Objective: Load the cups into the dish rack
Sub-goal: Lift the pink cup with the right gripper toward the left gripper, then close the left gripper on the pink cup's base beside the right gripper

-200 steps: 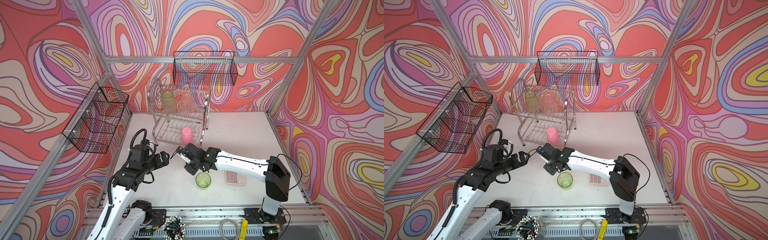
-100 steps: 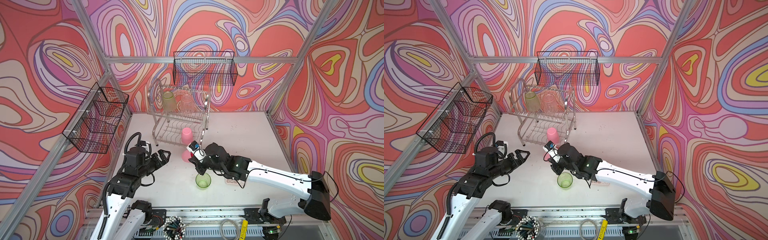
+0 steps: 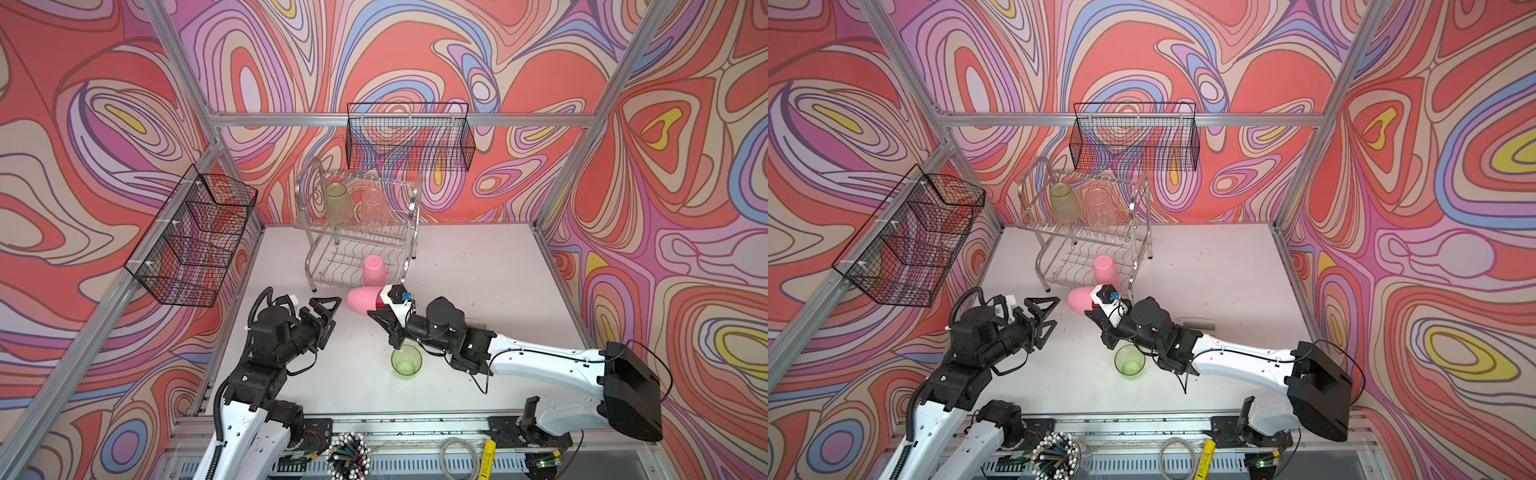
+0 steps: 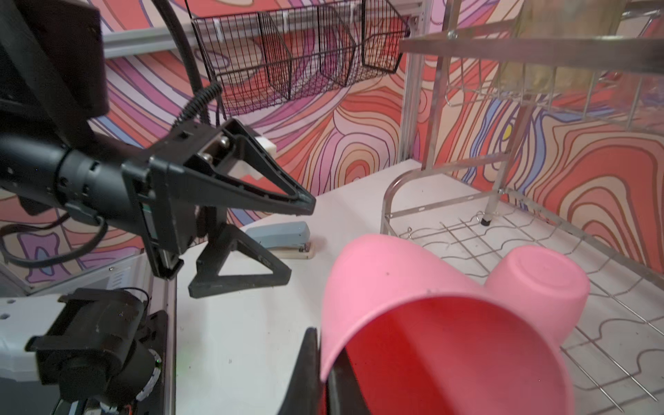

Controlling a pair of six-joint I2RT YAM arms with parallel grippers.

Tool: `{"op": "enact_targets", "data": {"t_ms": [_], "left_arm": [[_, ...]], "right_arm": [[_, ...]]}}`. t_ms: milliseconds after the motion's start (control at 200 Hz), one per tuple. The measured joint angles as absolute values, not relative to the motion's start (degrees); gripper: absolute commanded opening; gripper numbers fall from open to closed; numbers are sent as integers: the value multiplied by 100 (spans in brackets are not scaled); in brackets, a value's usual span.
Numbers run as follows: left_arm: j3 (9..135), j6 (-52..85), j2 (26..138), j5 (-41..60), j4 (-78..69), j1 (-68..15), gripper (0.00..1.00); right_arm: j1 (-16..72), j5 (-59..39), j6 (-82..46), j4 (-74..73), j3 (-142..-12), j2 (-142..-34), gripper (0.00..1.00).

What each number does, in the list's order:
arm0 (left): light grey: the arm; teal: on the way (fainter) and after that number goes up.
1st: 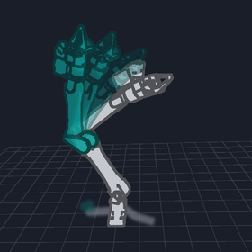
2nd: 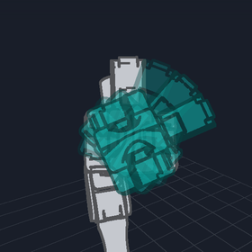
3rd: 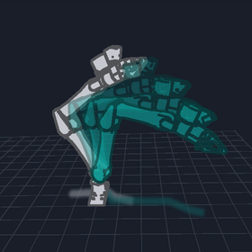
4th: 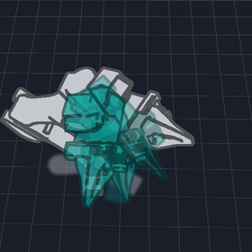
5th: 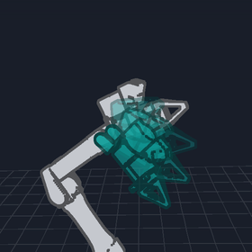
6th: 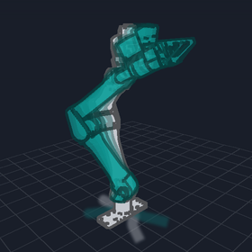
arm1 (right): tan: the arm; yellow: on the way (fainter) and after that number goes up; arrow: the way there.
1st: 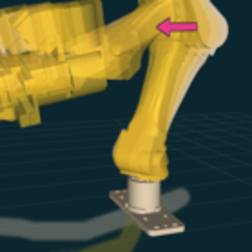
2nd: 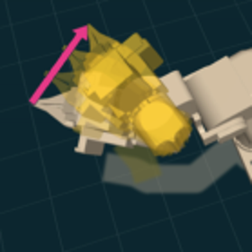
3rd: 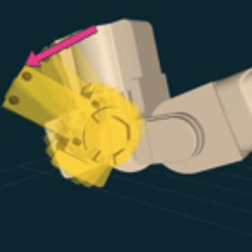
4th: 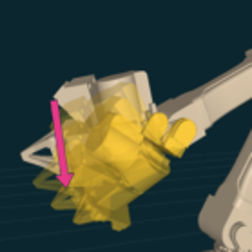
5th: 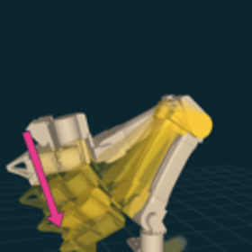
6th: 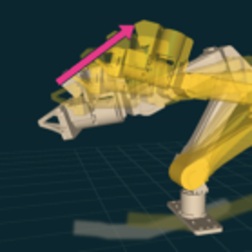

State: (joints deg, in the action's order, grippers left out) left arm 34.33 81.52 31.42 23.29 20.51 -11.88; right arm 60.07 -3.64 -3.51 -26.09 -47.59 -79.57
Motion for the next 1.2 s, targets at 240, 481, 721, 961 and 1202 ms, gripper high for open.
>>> {"op": "enact_targets", "data": {"t_ms": [240,481,721,961,1202], "left_arm": [[3074,9170,3159,2414,1002,-1188,88],[2825,9730,3301,2515,276,-1188,89],[2613,10145,3647,2565,-342,-1188,87],[2613,10315,3905,2582,-838,-1188,87],[2613,10355,4093,2613,-1024,-1188,88]], "right_arm": [[6007,-392,-355,-3583,-4727,-8488,0],[6005,-416,-392,-4088,-4801,-8862,0],[6003,-493,-467,-4425,-4956,-9150,0],[6003,-679,-532,-4615,-5072,-9314,0],[6003,-854,-563,-4670,-5203,-9472,0]]}}
